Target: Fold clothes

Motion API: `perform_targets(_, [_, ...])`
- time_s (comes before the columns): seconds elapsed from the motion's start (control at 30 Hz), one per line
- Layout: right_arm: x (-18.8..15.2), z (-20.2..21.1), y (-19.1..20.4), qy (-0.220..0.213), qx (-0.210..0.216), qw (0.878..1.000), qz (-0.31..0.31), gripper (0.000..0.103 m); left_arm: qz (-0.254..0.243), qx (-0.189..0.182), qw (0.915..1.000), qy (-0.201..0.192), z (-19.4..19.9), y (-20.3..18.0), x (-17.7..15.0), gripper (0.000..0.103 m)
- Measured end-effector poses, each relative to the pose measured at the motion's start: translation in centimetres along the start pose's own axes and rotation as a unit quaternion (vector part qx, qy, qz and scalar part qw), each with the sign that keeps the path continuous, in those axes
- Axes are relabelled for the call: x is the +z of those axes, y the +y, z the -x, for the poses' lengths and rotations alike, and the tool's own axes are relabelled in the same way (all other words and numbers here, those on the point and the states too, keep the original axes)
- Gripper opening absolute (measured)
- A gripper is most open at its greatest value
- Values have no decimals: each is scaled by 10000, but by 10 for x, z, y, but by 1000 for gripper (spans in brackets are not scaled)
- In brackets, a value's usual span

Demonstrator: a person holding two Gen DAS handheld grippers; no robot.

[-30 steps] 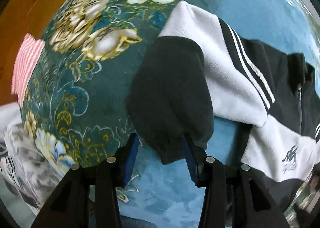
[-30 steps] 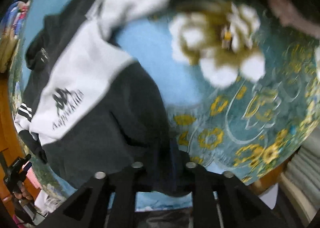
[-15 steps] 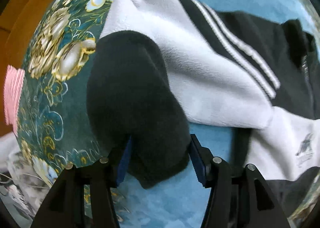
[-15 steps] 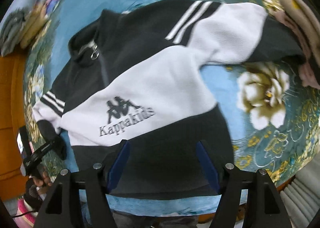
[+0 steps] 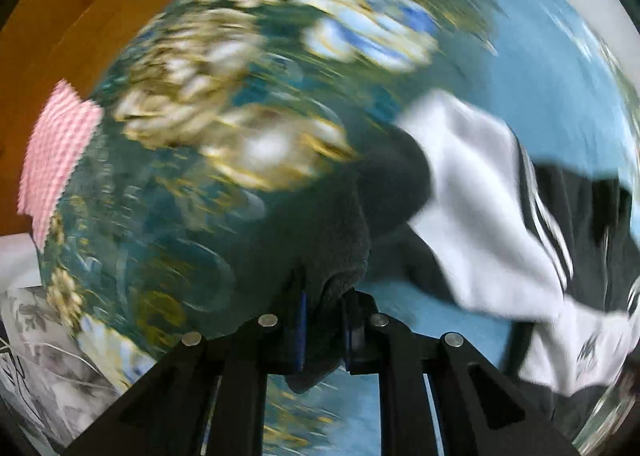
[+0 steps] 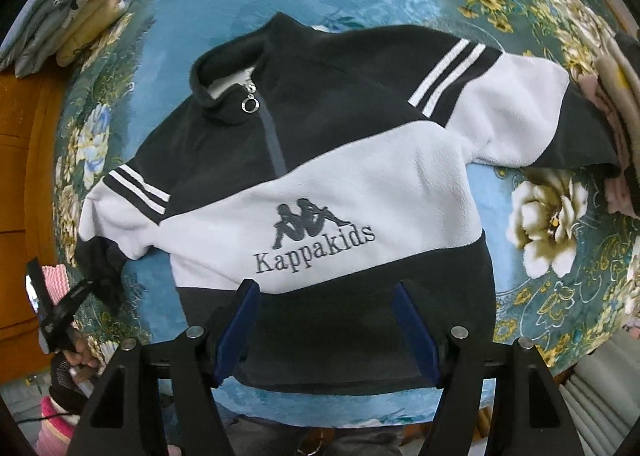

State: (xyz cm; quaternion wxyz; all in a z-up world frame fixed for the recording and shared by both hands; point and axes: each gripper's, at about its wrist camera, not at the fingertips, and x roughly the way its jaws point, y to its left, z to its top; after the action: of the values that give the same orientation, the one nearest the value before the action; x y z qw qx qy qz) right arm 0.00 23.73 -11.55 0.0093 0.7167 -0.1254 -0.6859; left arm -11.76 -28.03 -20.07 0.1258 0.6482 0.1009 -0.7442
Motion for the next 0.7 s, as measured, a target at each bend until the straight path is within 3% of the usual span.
perform_targets(0.1, [-1, 10, 8, -40, -46, 10000, 6, 73, 277, -154, 9994, 103, -9, 37, 43, 13])
perform_targets(0.2, [-2, 21, 16, -109, -104, 9999, 13, 73, 140, -274, 9990, 324, -14, 43, 63, 12])
perform_targets(0.3, [-3, 32, 19, -170, -179, 9997, -5, 73, 7, 24, 9987, 504, -19, 47, 78, 9])
perform_targets(0.33, [-3, 35, 19, -182, -213, 9996, -32, 73, 72, 118, 9979, 630, -29, 54, 83, 9])
perform_targets(0.43, [-7, 41, 17, -186, -286, 9994, -112, 73, 521, -101, 9913, 1203, -62, 73, 86, 8])
perform_targets(0.57, [-14, 44, 17, -160, -339, 9992, -161, 73, 302, -48, 9944, 1014, -60, 63, 83, 9])
perform_targets(0.7, [-19, 46, 17, -153, -345, 9991, -205, 73, 874, -466, 9911, 892, -42, 73, 79, 15])
